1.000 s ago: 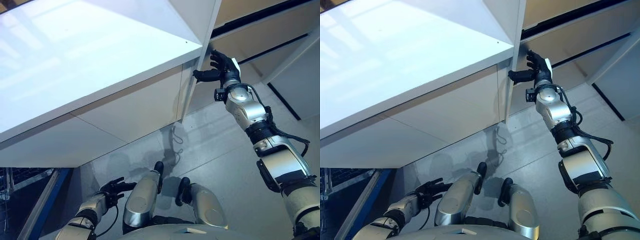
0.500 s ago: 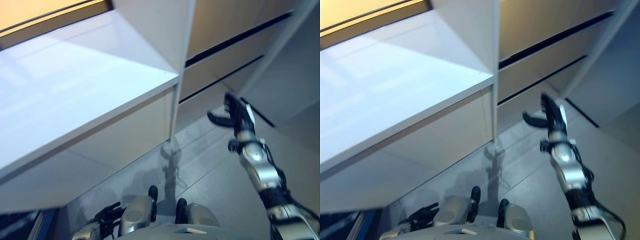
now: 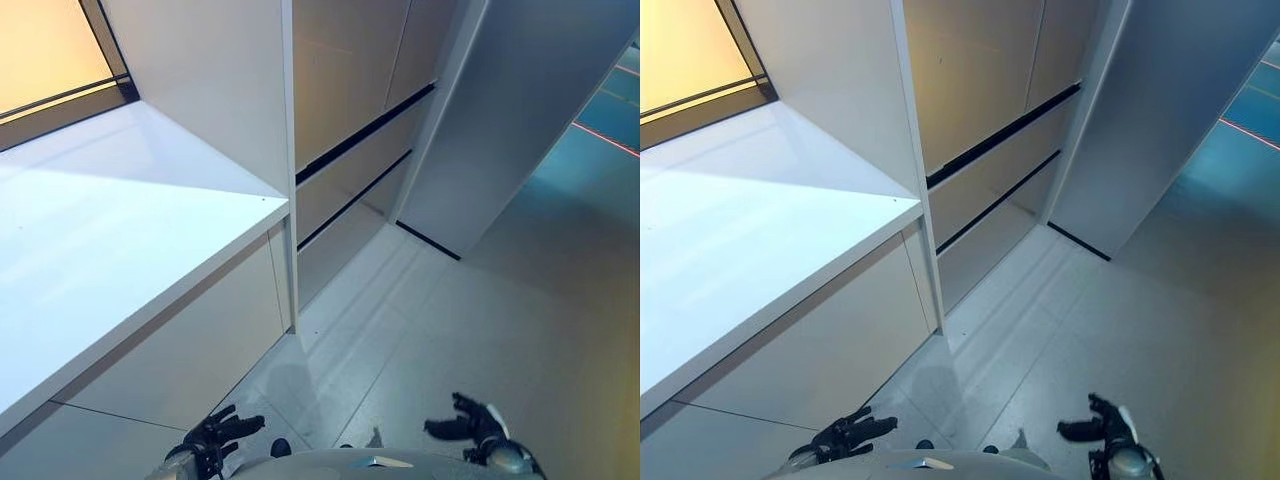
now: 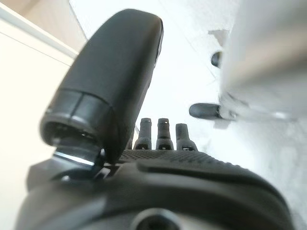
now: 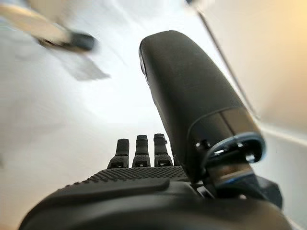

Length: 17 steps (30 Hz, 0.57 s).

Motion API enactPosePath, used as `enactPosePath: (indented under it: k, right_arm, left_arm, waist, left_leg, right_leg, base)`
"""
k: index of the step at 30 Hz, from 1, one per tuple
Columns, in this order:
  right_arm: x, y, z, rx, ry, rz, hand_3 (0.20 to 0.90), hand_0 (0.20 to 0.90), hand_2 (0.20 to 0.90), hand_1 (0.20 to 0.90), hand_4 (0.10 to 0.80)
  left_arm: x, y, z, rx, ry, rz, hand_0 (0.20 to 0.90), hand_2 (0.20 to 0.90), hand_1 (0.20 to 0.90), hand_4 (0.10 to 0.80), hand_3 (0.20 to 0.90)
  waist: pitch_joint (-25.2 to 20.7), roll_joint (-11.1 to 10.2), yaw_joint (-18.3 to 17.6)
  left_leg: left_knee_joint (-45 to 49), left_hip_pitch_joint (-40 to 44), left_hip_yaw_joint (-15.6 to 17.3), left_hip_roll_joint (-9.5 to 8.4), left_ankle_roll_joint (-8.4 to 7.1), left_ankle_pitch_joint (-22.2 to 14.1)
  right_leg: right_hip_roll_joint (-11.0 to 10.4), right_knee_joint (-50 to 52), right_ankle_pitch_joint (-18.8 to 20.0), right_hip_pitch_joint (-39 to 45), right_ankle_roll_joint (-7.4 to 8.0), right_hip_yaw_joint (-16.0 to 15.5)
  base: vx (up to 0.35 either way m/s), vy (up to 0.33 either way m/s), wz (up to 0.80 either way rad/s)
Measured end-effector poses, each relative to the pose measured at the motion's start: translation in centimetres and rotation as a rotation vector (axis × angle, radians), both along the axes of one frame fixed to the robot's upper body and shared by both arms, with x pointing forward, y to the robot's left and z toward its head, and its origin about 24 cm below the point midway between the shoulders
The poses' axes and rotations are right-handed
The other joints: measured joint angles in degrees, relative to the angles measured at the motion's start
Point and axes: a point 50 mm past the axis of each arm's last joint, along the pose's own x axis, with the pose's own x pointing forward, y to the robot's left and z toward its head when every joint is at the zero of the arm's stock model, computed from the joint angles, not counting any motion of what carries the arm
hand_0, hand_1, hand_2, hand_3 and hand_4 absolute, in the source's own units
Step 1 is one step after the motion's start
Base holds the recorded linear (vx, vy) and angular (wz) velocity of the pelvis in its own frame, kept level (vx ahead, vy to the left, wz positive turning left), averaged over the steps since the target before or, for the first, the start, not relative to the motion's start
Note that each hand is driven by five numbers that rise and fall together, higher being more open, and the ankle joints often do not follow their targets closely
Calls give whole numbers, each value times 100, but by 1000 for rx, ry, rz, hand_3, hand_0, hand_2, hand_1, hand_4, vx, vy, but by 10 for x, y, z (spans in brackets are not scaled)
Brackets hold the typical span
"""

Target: Put drinks into fridge and close the fridge

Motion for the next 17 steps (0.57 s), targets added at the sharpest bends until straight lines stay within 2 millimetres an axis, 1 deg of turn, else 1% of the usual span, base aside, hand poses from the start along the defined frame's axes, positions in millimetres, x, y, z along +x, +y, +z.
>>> enactPosePath:
  k: [1, 3, 5, 7, 11, 17]
  right_arm:
    - [-9, 4, -5, 17, 52, 29, 900, 900, 900, 900, 800]
    - [-20, 8, -10, 45, 120, 58, 900, 900, 900, 900, 800]
    - [-26, 9, -12, 66, 158, 67, 900, 900, 900, 900, 800]
    - [-28, 8, -12, 71, 185, 81, 900, 900, 900, 900, 800]
    - [-24, 9, -12, 83, 209, 90, 900, 900, 900, 900, 800]
    - [-26, 10, -13, 121, 234, 72, 900, 900, 900, 900, 800]
  left_arm:
    - [-6, 1, -2, 1, 21, 4, 900, 900, 900, 800, 900]
    - [-13, 2, -3, 10, 45, -9, 900, 900, 900, 800, 900]
    - [-16, 2, -4, 17, 57, -28, 900, 900, 900, 800, 900]
    - [-14, 1, -4, 17, 53, -34, 900, 900, 900, 800, 900]
    - [-13, -1, -4, 4, 49, -47, 900, 900, 900, 800, 900]
    - [-10, -3, -4, -5, 41, -59, 900, 900, 900, 800, 900]
  waist:
    - [-15, 31, 22]
    - [-26, 50, 61]
    - [-27, 53, 75]
    - [-27, 48, 140]
    - [-30, 34, 143]
    - [-48, 1, 141]
  left_leg:
    - [-25, -11, -5, -4, -3, 10]
    - [-25, -37, -14, -3, -9, 12]
    - [-25, -38, -14, -2, -13, 12]
    - [-25, -42, -14, 2, -21, 12]
    - [-28, -24, -16, 2, -25, 9]
    - [-31, -4, -18, 3, -32, 4]
  right_leg:
    - [2, -56, 18, 1, -2, -5]
    - [6, -116, 45, 6, -14, -15]
    - [8, -147, 51, 22, -23, -23]
    - [15, -180, 64, 31, -29, -27]
    - [15, -197, 65, 65, -30, -28]
    - [17, -205, 65, 88, -30, -29]
  base:
    - [-56, -15, 1]
    - [-45, -11, 3]
    - [-38, 4, 5]
    - [0, 0, 0]
    - [0, 0, 0]
    - [0, 0, 0]
